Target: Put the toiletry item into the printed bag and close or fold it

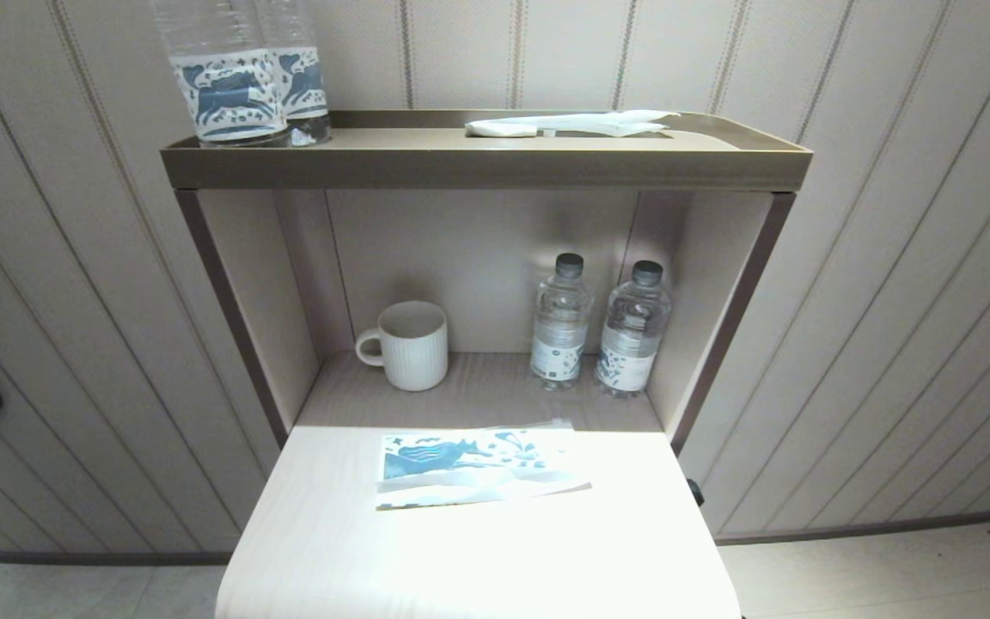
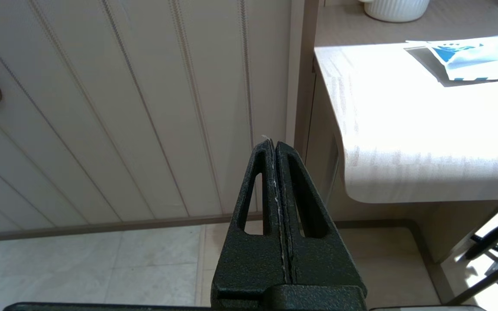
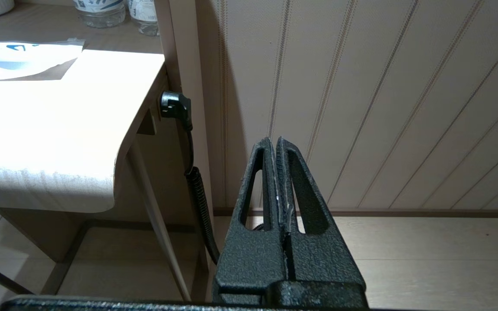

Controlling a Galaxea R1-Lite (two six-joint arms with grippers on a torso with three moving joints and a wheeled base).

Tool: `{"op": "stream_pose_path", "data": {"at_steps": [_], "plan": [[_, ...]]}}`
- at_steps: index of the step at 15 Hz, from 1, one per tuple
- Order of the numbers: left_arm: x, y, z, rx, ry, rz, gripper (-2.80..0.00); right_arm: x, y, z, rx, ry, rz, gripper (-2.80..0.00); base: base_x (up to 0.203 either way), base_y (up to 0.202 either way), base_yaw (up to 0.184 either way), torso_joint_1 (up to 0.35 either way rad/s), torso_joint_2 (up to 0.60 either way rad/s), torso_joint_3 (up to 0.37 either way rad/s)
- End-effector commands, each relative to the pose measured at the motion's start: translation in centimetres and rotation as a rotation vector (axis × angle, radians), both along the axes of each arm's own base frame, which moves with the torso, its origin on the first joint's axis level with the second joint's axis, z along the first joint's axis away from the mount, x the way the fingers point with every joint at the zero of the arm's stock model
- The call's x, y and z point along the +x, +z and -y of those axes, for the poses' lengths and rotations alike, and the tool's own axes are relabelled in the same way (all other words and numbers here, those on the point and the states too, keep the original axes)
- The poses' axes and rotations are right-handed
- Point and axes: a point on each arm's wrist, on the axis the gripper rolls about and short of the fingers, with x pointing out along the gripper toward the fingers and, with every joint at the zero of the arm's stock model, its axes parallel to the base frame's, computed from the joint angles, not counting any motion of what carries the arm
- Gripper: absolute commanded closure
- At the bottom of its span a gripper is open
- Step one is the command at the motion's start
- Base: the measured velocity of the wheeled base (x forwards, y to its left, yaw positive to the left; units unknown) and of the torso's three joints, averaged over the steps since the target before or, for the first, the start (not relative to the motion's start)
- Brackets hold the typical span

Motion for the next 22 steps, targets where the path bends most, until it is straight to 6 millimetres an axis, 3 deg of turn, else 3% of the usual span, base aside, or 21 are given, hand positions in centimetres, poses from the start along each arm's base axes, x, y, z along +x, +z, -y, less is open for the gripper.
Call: {"op": "stream_pose_path", "data": {"at_steps": [1,22], "plan": [[0.01,-0.01,0.0,0.001,0.0,-0.002,0.0,0.0,0.0,0.0,0.0,0.0,0.0,0.0,0.0,0.0,0.0,0.0,0.0,0.0],[0.01,-0.01,0.0,0.001,0.0,-0.002,0.0,0.0,0.0,0.0,0.0,0.0,0.0,0.0,0.0,0.0,0.0,0.0,0.0,0.0]]}}
